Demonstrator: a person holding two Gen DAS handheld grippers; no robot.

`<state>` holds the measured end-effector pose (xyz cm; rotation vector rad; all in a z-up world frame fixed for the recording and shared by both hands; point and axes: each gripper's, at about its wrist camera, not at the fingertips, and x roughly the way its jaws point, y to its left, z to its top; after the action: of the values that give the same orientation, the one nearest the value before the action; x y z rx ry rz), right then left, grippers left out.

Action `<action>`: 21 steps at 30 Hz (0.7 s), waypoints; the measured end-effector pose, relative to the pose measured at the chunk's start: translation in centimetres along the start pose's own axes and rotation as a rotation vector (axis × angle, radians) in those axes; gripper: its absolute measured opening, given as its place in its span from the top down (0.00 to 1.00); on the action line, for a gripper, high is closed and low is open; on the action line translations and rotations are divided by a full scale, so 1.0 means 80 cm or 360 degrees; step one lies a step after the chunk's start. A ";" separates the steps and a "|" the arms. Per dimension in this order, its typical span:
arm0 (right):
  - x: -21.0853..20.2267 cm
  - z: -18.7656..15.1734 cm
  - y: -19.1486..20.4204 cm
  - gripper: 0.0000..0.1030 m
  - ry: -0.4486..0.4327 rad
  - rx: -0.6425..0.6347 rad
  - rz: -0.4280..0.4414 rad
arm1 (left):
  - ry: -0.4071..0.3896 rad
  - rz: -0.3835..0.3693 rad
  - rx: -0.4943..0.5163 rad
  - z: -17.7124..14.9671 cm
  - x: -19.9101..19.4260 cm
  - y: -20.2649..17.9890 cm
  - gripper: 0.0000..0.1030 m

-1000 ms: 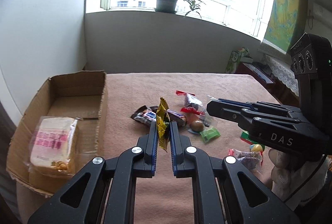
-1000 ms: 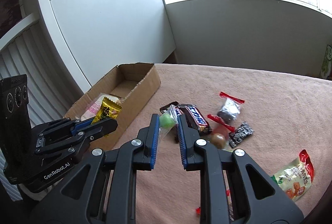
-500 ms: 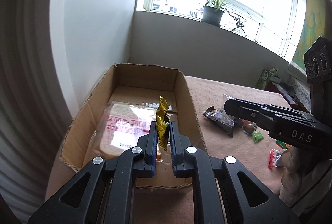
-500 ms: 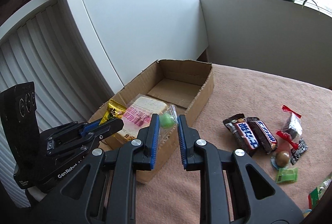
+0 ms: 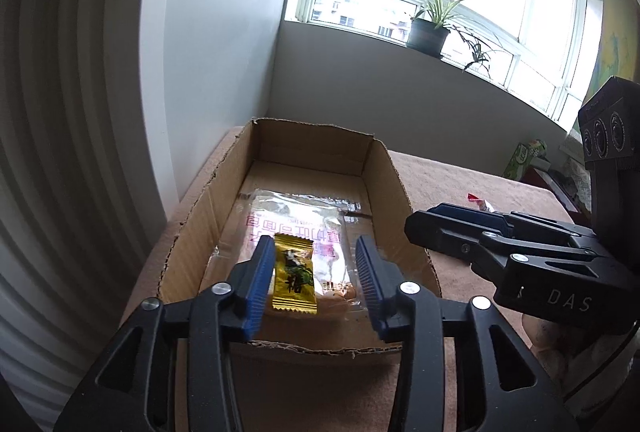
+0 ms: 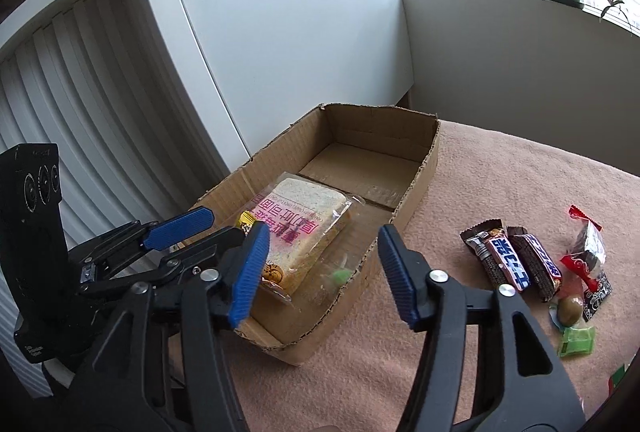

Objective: Organize snacks

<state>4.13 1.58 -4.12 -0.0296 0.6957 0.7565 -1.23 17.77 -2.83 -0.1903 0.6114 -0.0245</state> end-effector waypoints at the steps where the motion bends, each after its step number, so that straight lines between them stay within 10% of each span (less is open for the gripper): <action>1: -0.003 0.000 -0.002 0.36 -0.0004 0.0002 -0.0004 | -0.0005 0.0004 -0.0001 0.001 -0.001 0.000 0.56; 21: -0.140 -0.069 -0.183 0.25 -0.0081 0.0320 -0.0349 | 0.0075 -0.0218 0.0190 -0.015 0.007 -0.106 0.56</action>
<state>4.58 -17.68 -4.95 0.0952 0.7043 0.4736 -1.15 9.23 -2.53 -0.1161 0.6411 -0.1976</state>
